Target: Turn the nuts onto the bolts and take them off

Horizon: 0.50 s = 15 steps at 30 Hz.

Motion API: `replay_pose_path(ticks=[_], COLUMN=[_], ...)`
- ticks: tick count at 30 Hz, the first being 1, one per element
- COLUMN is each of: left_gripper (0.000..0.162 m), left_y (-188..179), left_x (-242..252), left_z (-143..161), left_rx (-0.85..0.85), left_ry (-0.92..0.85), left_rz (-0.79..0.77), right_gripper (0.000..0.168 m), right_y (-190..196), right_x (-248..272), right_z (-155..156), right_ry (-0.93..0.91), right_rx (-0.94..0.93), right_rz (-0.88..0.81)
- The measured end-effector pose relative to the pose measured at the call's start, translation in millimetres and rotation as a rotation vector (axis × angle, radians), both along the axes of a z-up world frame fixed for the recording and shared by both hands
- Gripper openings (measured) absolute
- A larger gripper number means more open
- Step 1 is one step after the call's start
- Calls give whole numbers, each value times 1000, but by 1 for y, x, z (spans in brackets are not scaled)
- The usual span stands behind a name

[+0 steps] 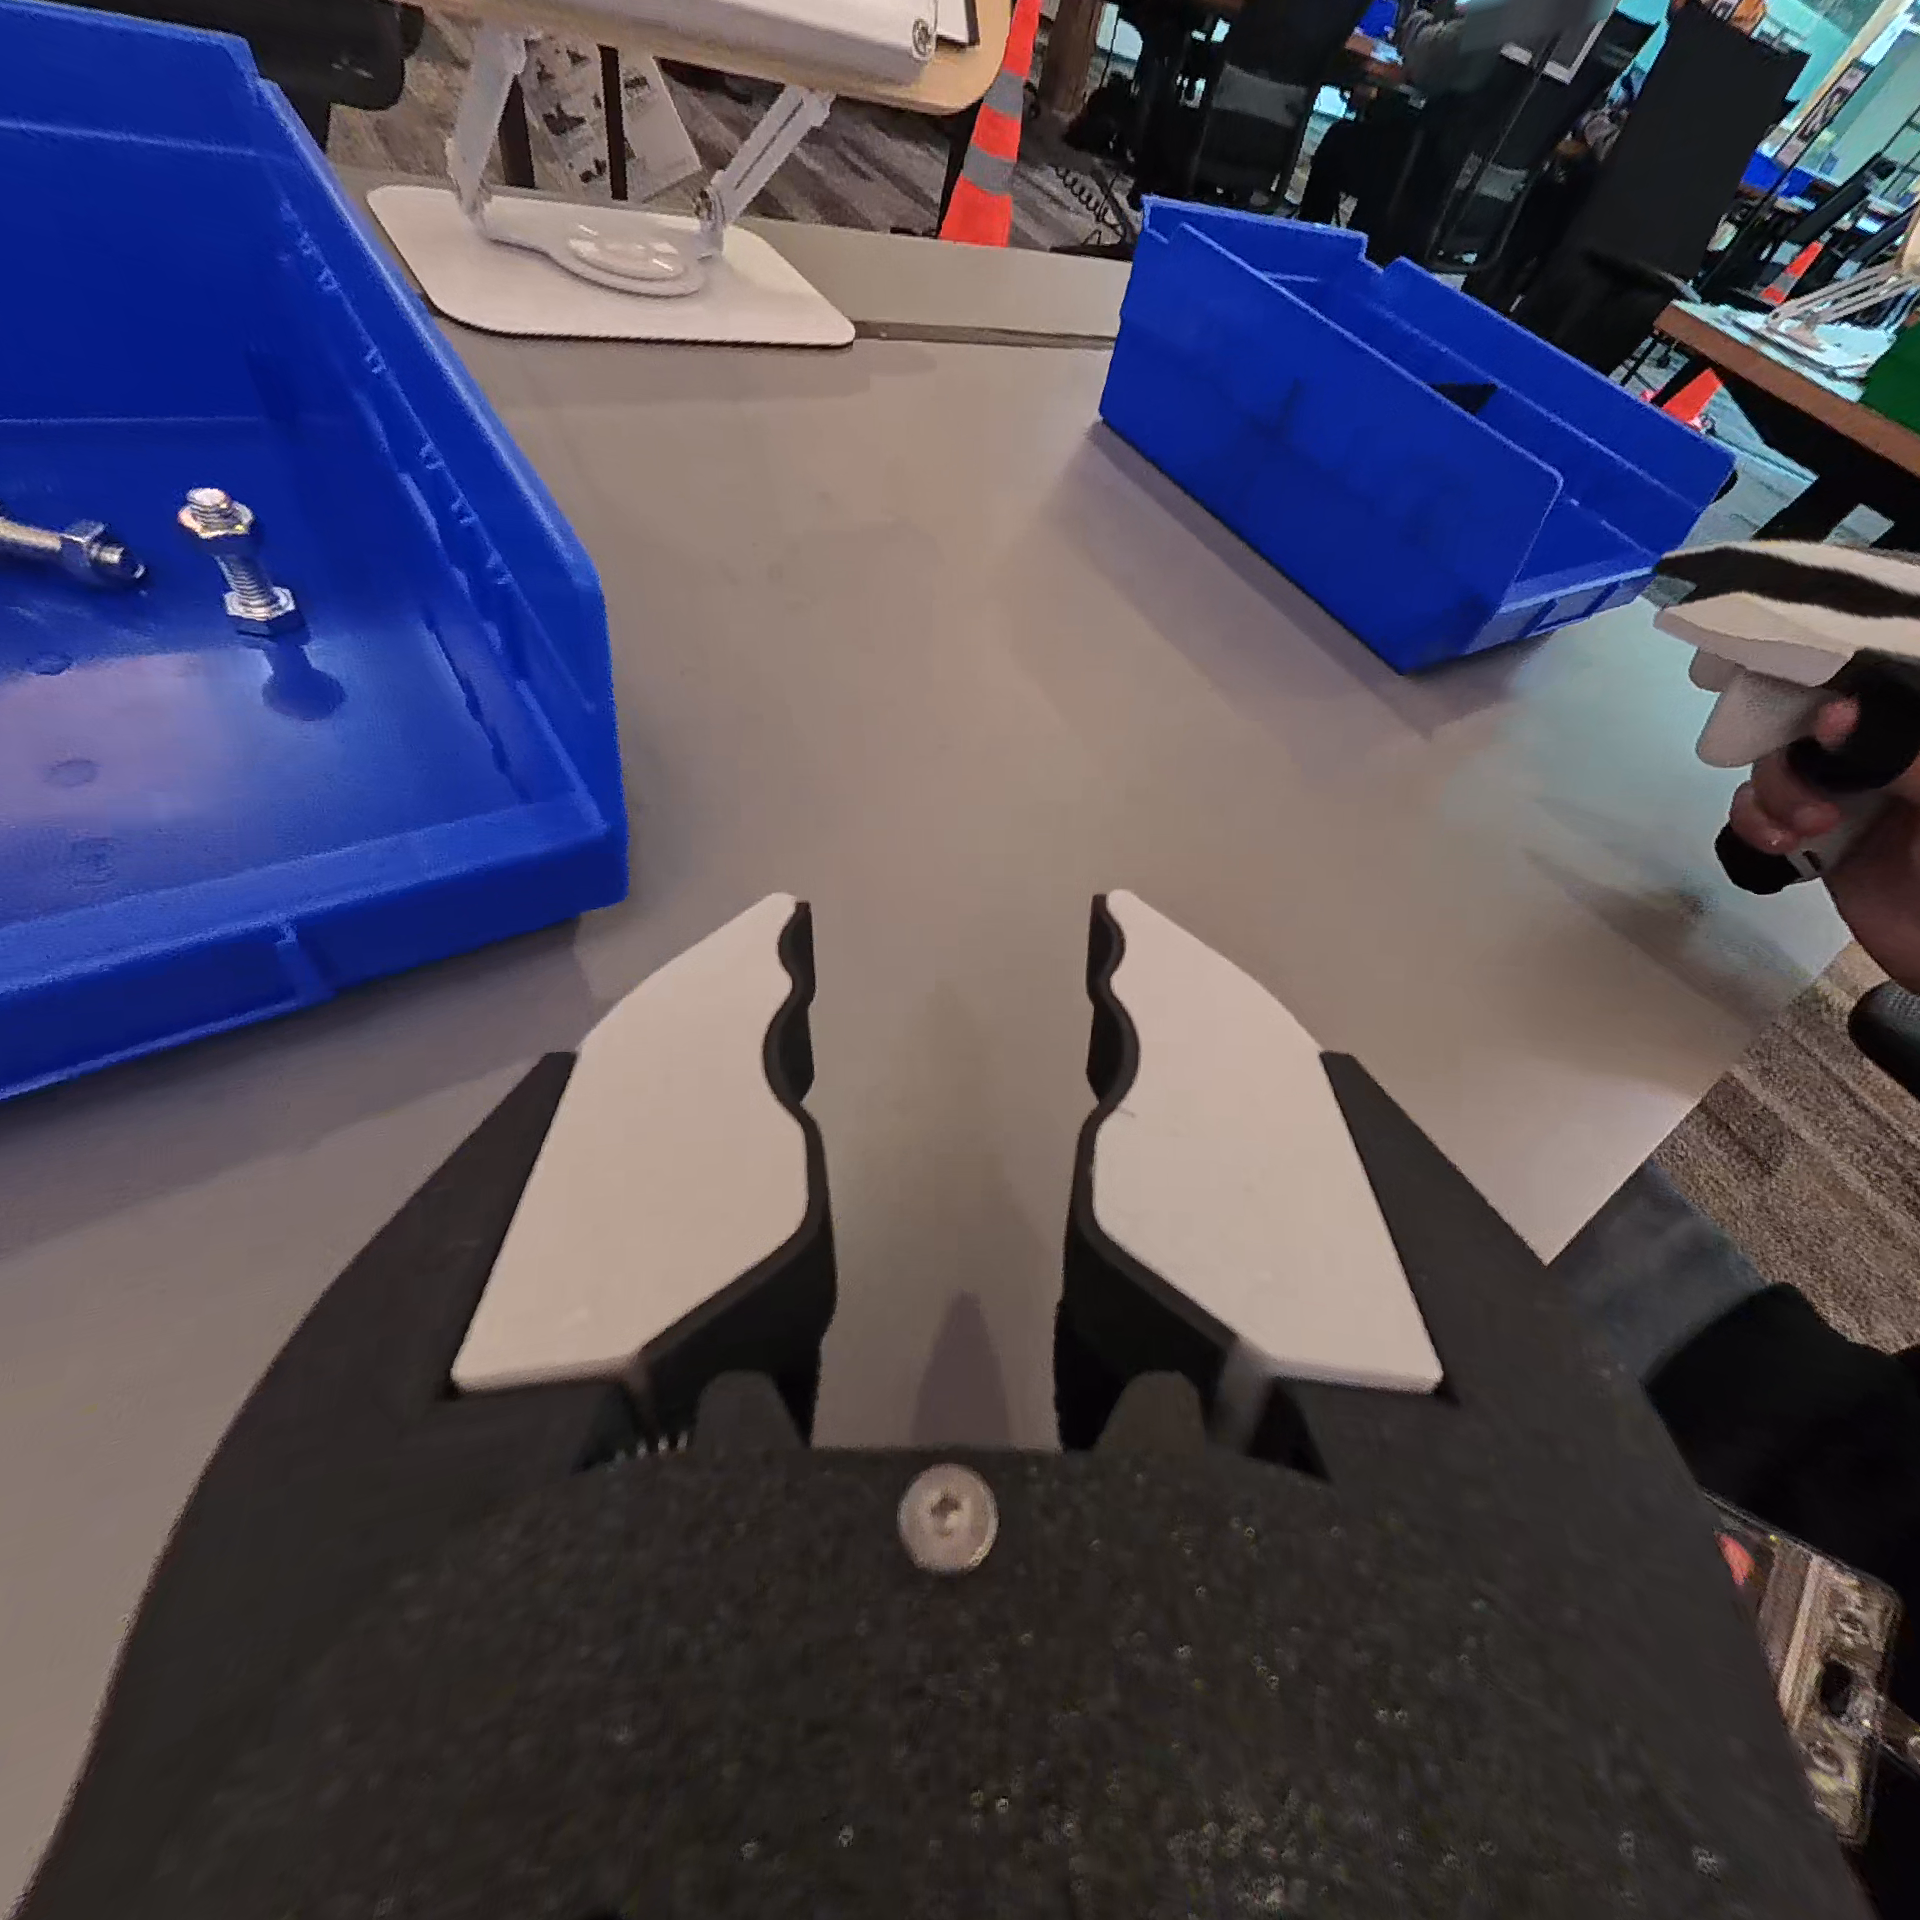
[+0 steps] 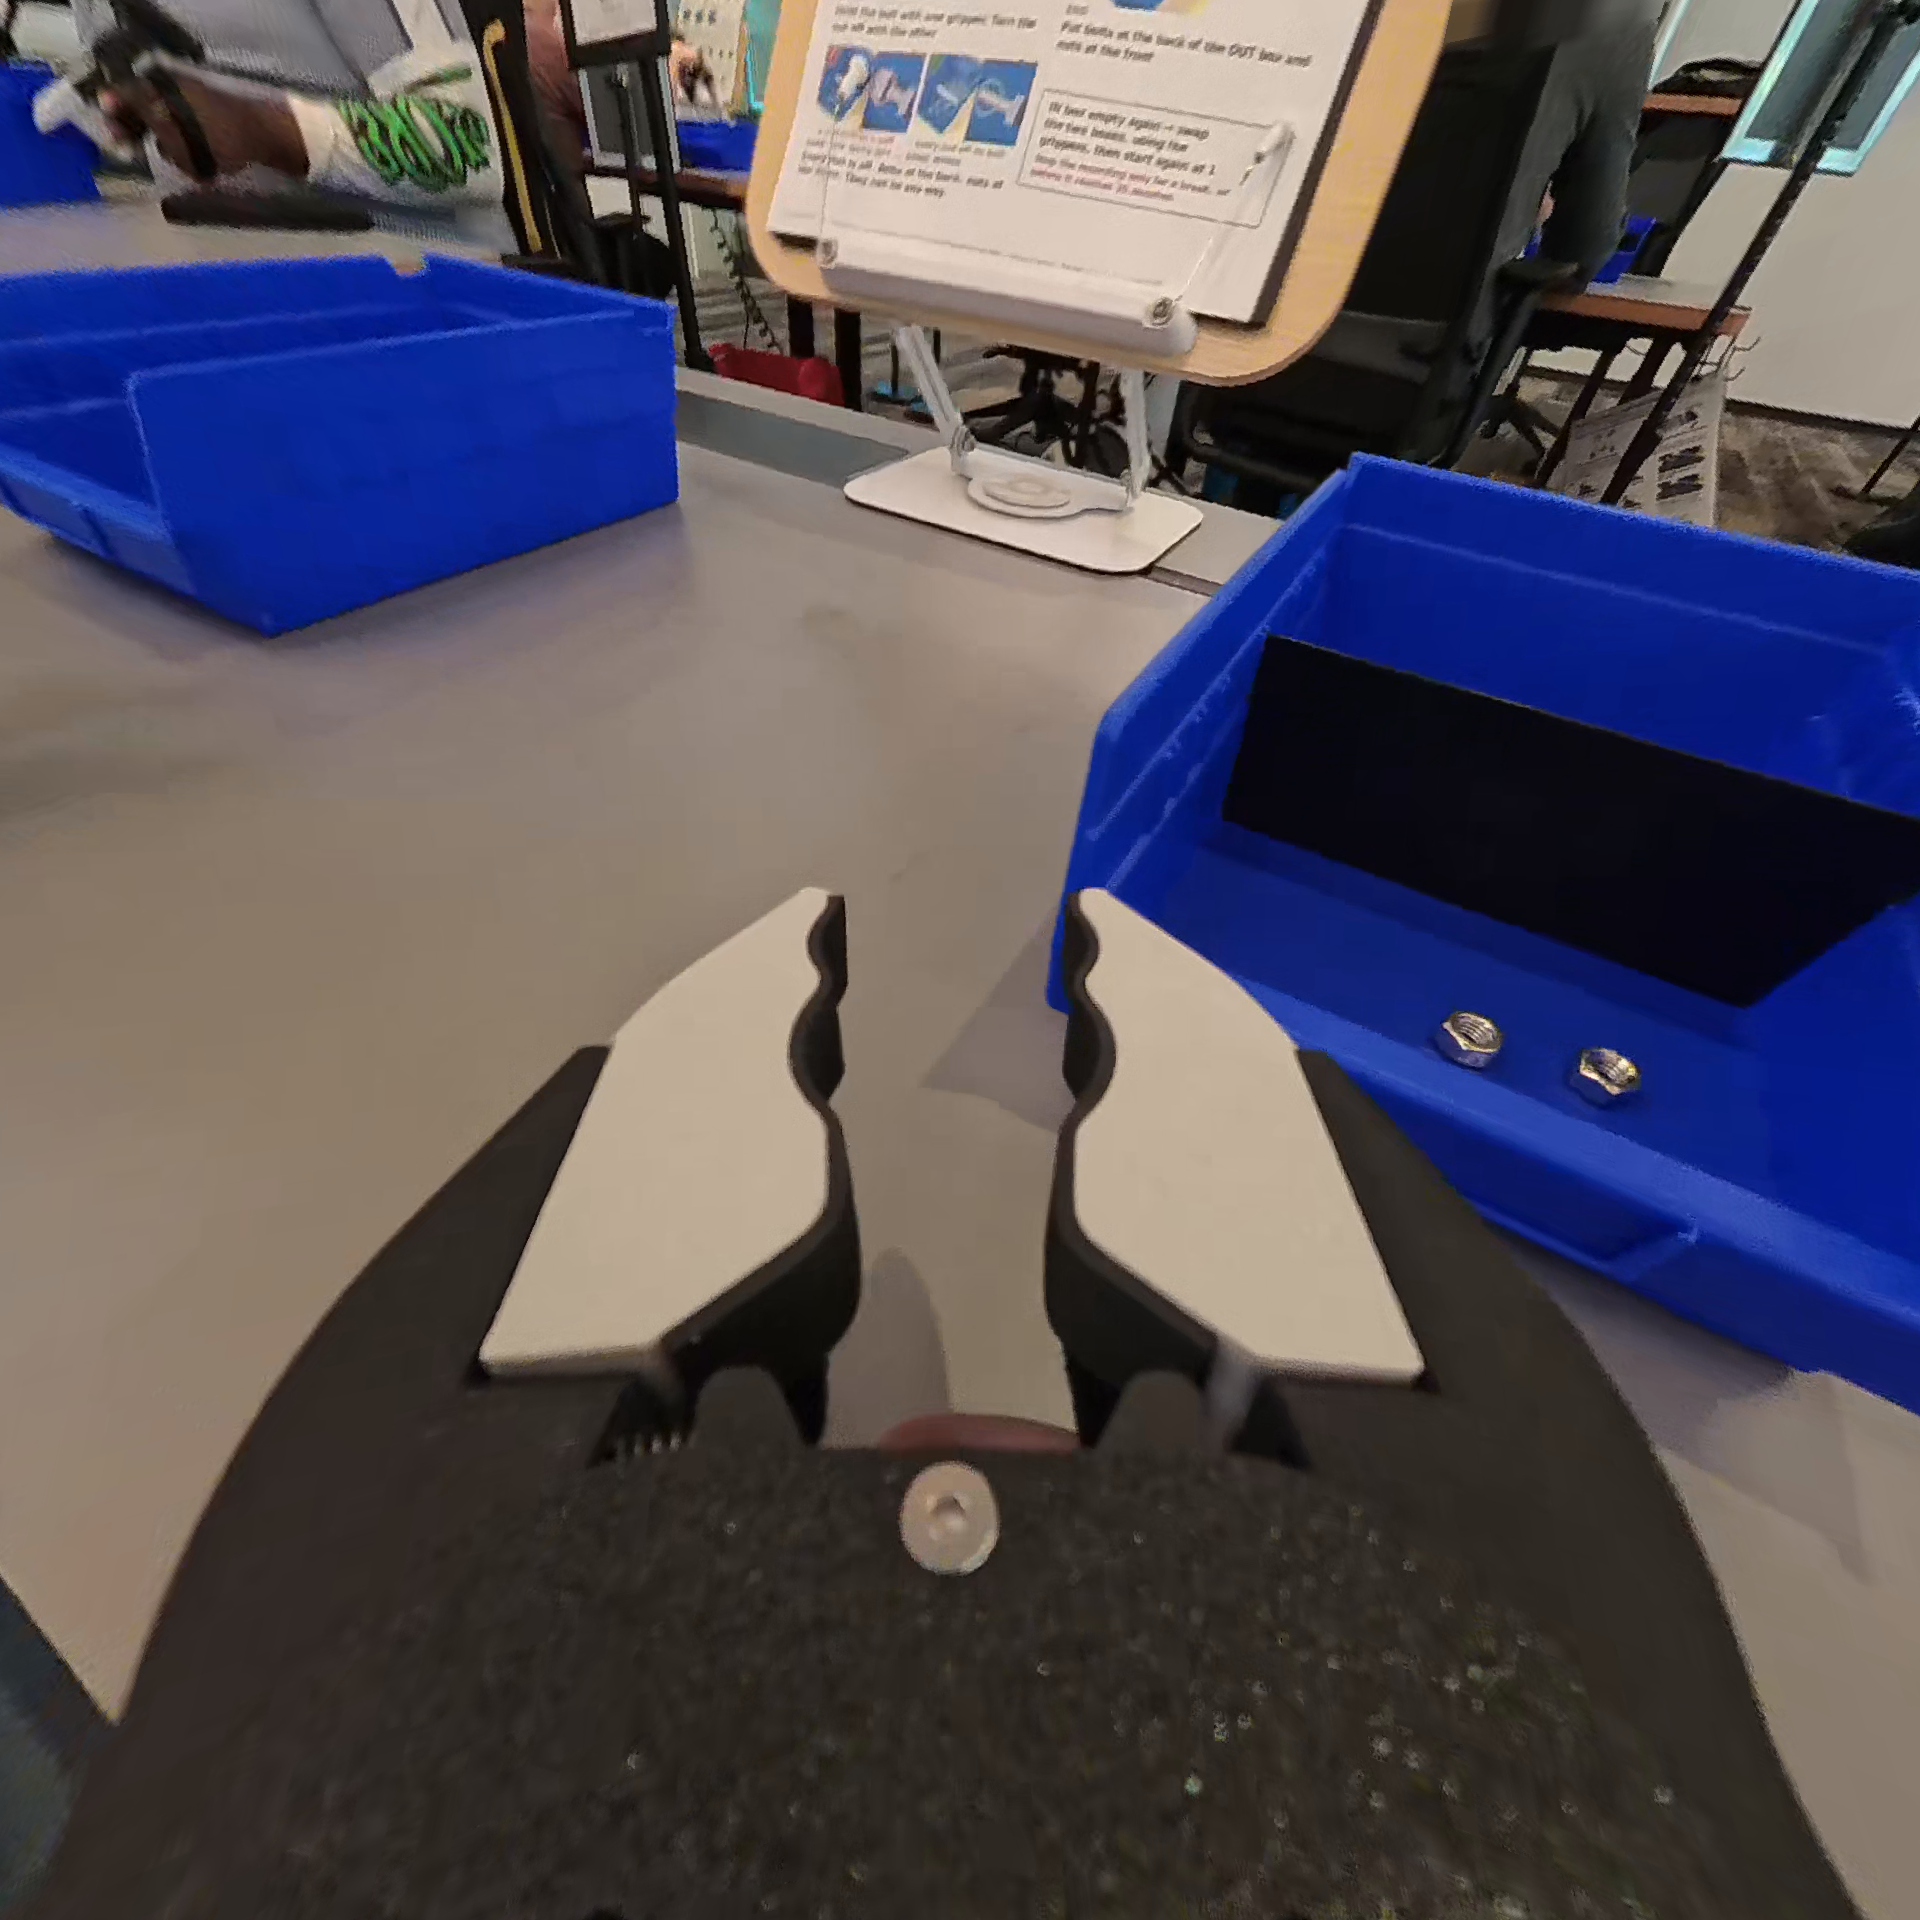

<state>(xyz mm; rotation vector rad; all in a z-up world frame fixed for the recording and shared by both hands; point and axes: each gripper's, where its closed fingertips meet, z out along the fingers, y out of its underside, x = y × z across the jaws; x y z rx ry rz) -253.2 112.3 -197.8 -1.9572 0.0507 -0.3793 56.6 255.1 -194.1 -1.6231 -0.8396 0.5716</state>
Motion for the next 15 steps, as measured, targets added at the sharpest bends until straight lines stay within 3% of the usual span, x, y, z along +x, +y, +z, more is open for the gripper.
replay_pose_path(ticks=[5, 8, 12, 15], left_gripper=[49, 48, 48, 48], left_y=[1, 13, 49, 90], left_x=[-10, -48, -102, -147], left_z=[9, 23, 43, 35], left_rx=[-31, -63, -161, -315], left_ry=[24, 201, 345, 417], left_rz=[-66, -69, -113, -91], right_gripper=[37, 35, 35, 36], right_y=[-6, -9, -11, -14], right_x=[-9, -11, -11, -11], right_z=[0, 4, 4, 8], right_ry=[-90, -120, -127, -37], right_rx=[100, 177, 180, 105], right_rz=[23, 32, 41, 77])
